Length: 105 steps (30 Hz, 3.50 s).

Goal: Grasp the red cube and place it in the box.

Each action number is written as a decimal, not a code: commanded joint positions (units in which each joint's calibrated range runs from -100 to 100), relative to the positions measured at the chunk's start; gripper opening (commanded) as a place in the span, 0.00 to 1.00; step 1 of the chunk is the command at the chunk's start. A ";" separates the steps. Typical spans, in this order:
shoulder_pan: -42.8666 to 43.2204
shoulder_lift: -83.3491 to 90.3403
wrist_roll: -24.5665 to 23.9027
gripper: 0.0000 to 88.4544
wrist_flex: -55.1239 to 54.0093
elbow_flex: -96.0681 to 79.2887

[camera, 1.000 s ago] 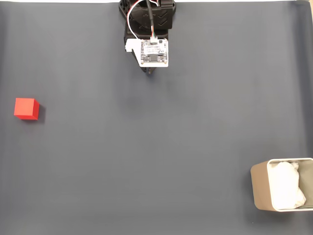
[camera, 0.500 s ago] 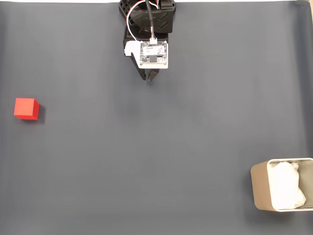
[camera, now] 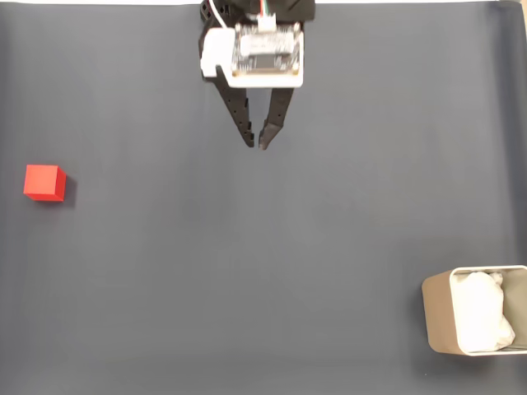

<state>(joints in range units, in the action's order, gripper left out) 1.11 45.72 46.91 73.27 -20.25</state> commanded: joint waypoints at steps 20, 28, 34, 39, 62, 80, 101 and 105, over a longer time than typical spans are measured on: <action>-11.20 -13.05 1.32 0.00 7.71 19.43; -18.51 -14.70 1.42 0.00 7.47 18.98; -23.63 -15.65 0.93 0.00 6.73 18.34; -28.03 -16.43 1.12 0.00 4.76 17.06; -41.10 -23.28 2.49 0.04 -18.27 5.84; -44.51 -23.02 4.44 0.21 -34.91 -11.50; -47.06 -24.49 6.54 0.32 -52.20 -27.83; -46.78 -24.84 6.64 0.33 -53.76 -29.75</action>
<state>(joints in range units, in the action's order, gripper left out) -45.77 20.71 53.06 21.24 -49.91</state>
